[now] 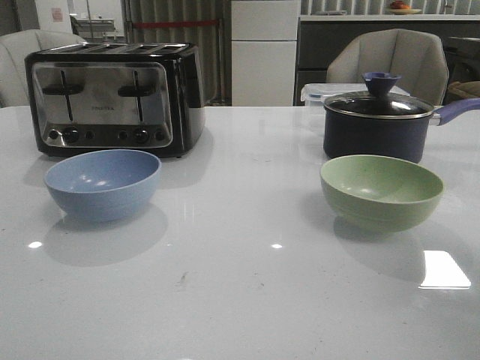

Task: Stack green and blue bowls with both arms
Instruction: 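Lower the right gripper onto the rim of the pale green bowl and grasp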

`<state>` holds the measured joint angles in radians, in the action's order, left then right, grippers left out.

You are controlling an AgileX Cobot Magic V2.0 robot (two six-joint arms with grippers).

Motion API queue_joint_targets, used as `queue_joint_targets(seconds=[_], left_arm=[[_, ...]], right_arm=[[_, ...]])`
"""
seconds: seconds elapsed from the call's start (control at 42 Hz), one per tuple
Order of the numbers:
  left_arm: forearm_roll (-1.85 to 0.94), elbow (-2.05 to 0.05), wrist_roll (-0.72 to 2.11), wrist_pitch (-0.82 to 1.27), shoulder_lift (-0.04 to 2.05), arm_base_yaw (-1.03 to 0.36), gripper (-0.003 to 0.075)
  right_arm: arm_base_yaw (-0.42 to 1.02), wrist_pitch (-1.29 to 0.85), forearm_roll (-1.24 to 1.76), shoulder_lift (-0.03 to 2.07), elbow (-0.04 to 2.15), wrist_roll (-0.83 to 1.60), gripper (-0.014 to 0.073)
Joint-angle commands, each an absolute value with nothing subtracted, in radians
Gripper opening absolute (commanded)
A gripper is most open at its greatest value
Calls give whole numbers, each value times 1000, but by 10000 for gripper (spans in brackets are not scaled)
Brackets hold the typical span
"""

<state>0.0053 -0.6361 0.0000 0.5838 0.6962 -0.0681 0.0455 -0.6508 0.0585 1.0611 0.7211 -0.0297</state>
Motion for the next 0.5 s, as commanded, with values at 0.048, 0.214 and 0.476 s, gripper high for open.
queue_joint_targets(seconds=[0.048,0.214,0.476], left_arm=[[0,-671,0,500,699,-72,462],[0,-671,0,500,699,-72,454],[0,-671,0,500,699,-72,454]], right_arm=[[40,-597,115,1164,835,-19,552],[40,-604,163,1327,940,-19,552],[40,-608,184,1561,1085,-19,552]])
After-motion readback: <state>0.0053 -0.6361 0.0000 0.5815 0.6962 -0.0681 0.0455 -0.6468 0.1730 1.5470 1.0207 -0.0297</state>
